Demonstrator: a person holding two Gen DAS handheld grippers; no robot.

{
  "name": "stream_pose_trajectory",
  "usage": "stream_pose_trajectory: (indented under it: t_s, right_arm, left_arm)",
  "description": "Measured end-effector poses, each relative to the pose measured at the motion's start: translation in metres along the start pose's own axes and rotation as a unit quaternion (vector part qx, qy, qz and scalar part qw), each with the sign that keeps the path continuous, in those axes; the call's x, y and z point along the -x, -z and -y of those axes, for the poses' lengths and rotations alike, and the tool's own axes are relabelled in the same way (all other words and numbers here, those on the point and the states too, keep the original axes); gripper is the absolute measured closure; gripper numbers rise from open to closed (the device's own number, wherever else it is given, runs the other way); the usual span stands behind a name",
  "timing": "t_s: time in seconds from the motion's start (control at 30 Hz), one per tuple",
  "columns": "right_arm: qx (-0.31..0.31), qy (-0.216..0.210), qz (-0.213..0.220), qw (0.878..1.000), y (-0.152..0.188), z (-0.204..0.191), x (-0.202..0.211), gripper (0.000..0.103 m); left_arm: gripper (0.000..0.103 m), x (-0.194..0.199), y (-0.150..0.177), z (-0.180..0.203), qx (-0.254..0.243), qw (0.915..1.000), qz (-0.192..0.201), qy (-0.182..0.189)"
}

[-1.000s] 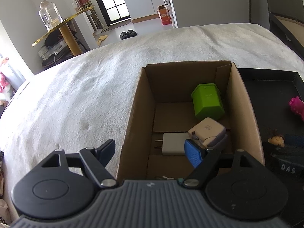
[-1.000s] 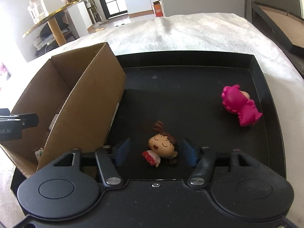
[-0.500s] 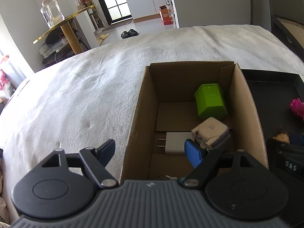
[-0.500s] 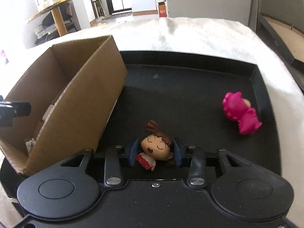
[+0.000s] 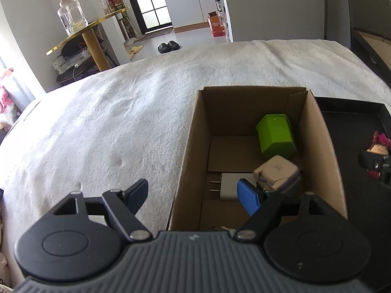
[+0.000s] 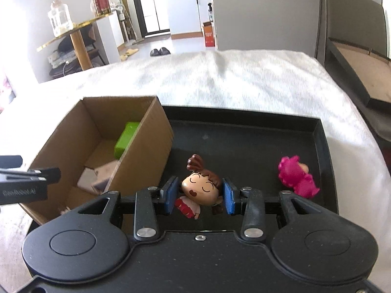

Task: Organize rigid objects
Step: 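Lift the doll figurine and carry it over the box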

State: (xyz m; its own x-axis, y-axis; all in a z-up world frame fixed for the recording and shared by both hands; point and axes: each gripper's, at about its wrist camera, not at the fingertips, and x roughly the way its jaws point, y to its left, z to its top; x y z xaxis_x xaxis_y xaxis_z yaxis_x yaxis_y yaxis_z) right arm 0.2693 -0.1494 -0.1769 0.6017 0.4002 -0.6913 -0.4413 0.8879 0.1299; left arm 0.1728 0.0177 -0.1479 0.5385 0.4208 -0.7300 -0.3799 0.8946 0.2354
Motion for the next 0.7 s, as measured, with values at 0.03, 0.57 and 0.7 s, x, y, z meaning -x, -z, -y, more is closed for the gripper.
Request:
stream_pose_trajectory:
  t_s: [0.03, 0.57, 0.7]
  right_arm:
    - [0.0, 0.0, 0.003, 1.0, -0.003, -0.002, 0.002, 0.065]
    - [0.014, -0.015, 0.038, 0.999, -0.027, -0.027, 0.015, 0.065]
    - [0.017, -0.023, 0.045, 0.999, -0.031, -0.035, 0.016, 0.065]
  left_arm:
    - [0.024, 0.0, 0.0, -0.002, 0.002, 1.0, 0.001, 0.0]
    - [0.025, -0.003, 0.003, -0.017, 0.025, 0.9996, 0.008, 0.006]
    - [0.028, -0.005, 0.005, -0.02, 0.03, 0.9994, 0.008, 0.013]
